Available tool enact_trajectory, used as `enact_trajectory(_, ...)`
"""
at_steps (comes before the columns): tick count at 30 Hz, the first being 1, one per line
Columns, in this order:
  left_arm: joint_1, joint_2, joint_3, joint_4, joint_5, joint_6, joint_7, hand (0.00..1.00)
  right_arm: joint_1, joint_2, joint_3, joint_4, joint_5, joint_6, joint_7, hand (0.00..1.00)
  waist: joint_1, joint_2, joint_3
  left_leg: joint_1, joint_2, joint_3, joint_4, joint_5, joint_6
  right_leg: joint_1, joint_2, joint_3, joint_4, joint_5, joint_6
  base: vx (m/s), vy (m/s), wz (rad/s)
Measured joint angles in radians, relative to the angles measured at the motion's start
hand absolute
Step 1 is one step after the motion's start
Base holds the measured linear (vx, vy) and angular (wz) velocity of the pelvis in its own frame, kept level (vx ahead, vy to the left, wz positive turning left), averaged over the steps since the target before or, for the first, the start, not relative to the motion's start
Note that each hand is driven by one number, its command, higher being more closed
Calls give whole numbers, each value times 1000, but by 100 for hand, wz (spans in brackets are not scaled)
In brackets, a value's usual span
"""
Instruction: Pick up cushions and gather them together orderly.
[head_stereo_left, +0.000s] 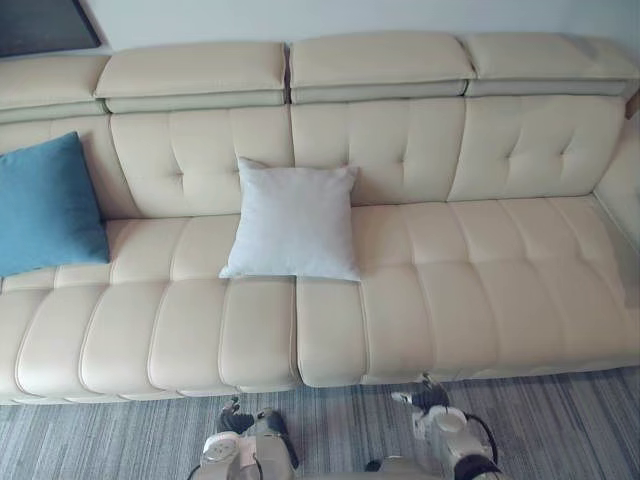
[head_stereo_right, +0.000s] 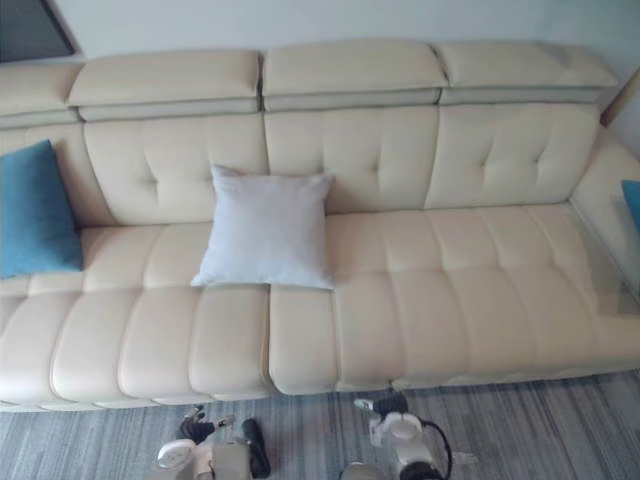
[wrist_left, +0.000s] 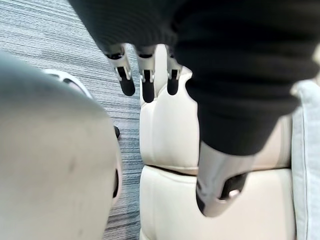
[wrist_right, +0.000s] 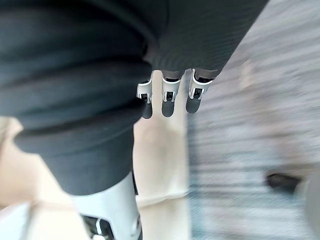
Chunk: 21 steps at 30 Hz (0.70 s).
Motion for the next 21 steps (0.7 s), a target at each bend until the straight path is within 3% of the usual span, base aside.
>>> enact_trajectory(2,1,-2,-4,3,-1,0,-1,0,16,-19,-34,10,-4,10,-2,0,-1,9,-3,-13,-15,-63,57,-46,3,-30,-17,20,1,20,-6,-128,119,-34)
enact_trajectory(4,2,-4,1,15,-1,-1,-1,0,42,-23,-53,8,-5,10,-2,0,-4,6,-2,22,-48,-65,124,-131,3,-45,-43,51,-3,39,17,-82,151,-38)
enact_trajectory(6,7,-16,30,21,-3,0,-1,0,64,-20,-73,9,-5,12,-1,0,-4,24,-11,45,-63,-98,114,-195,-7,-59,-41,84,-15,53,35,-69,201,-38)
enact_trajectory(8,26,-20,53,20,-18,-1,-2,0,83,10,-102,5,-5,13,3,0,-12,5,-26,62,-99,-70,54,-186,10,-51,-63,110,-71,96,63,-62,249,-30)
enact_trajectory(13,43,-12,75,21,-19,2,-2,0,104,40,-131,3,-5,14,9,0,-28,-22,-51,141,-164,-30,-98,-134,34,-11,-101,114,-170,173,72,-2,137,-16)
enact_trajectory(21,61,-41,127,21,-13,8,-8,0,117,59,-190,-2,8,15,12,0,-29,-2,-79,219,-153,31,-165,-115,31,15,-68,152,-208,182,72,81,-5,-23)
